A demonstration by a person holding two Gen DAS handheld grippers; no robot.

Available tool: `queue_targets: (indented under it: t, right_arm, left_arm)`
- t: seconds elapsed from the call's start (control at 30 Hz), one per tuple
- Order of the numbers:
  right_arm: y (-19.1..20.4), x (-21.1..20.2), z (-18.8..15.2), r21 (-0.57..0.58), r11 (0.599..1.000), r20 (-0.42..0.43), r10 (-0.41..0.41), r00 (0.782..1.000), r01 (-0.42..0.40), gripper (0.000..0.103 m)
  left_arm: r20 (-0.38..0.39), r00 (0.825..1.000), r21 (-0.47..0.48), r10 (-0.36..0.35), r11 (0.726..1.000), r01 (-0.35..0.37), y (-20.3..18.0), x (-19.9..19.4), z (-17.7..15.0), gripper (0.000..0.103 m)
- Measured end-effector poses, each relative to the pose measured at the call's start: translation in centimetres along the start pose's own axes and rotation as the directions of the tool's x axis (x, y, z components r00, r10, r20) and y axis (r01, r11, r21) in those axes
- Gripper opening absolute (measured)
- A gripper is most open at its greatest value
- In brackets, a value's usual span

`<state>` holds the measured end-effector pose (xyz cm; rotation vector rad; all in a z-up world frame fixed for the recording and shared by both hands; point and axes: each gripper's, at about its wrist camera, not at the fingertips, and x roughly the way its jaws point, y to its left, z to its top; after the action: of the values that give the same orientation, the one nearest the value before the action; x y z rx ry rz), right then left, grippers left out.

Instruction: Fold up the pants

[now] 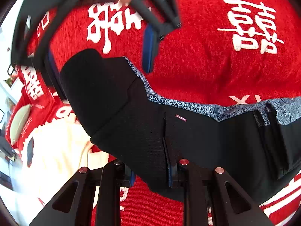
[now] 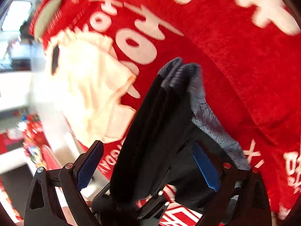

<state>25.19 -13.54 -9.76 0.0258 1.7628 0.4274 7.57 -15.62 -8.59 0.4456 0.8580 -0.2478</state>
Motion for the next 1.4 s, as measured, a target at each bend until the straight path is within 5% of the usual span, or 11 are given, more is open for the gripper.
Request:
queue_targets:
  t: [0.1, 0.13, 0.23, 0.47, 0.67, 0.93, 1.13, 1.27, 1.4]
  right_arm:
    - [0.4, 1.4, 0.1, -0.032, 0.996, -0.041, -0.086, 0.995, 0.085, 0.091]
    - [0.3, 1.6, 0.0, -0.034, 0.994, -0.048, -0.104, 0.993, 0.102, 0.066]
    - [-1.1, 1.2, -0.9, 0.015, 0.997, -0.036, -0.069, 0.997, 0.070, 0.021]
    - [-4.5, -2.7, -4.6, 0.073, 0.995, 0.136, 0.056, 0.989, -0.066, 0.018]
    - [-8.4, -6.6, -9.5, 0.117, 0.963, 0.294, 0.202, 0.934, -0.244, 0.017]
    - [-13.7, -11.3, -18.6, 0.111, 0.889, 0.528, 0.327, 0.784, -0.445, 0.017]
    - [-19.6, -11.7, -27.3, 0.149, 0.811, 0.671, 0.338, 0.660, -0.566, 0.017]
    - [-23.8, -10.1, -32.6, 0.211, 0.759, 0.729, 0.297, 0.616, -0.616, 0.017]
    - [-28.2, -7.1, -37.1, 0.286, 0.702, 0.756, 0.253, 0.604, -0.652, 0.017]
  left_arm:
    - [0.011, 1.000, 0.013, 0.008, 1.000, -0.008, -0.4, -0.2, 0.1, 0.025]
    - [0.011, 1.000, 0.015, 0.009, 1.000, -0.010, -0.5, -0.3, 0.2, 0.025]
    - [-0.003, 1.000, 0.011, 0.000, 1.000, 0.000, -0.5, -0.2, 0.3, 0.025]
    - [0.058, 0.998, 0.068, -0.020, 0.998, 0.017, -2.0, -2.9, 1.7, 0.025]
    - [0.123, 0.991, 0.125, -0.051, 0.992, 0.035, -4.0, -6.5, 3.2, 0.025]
    - [0.223, 0.969, 0.255, -0.108, 0.966, 0.049, -8.9, -11.9, 5.3, 0.025]
    - [0.251, 0.948, 0.416, -0.195, 0.906, 0.076, -15.6, -14.7, 4.8, 0.025]
    - [0.217, 0.943, 0.514, -0.254, 0.851, 0.111, -20.6, -15.0, 3.7, 0.025]
    - [0.157, 0.941, 0.596, -0.298, 0.789, 0.151, -25.5, -14.4, 2.1, 0.025]
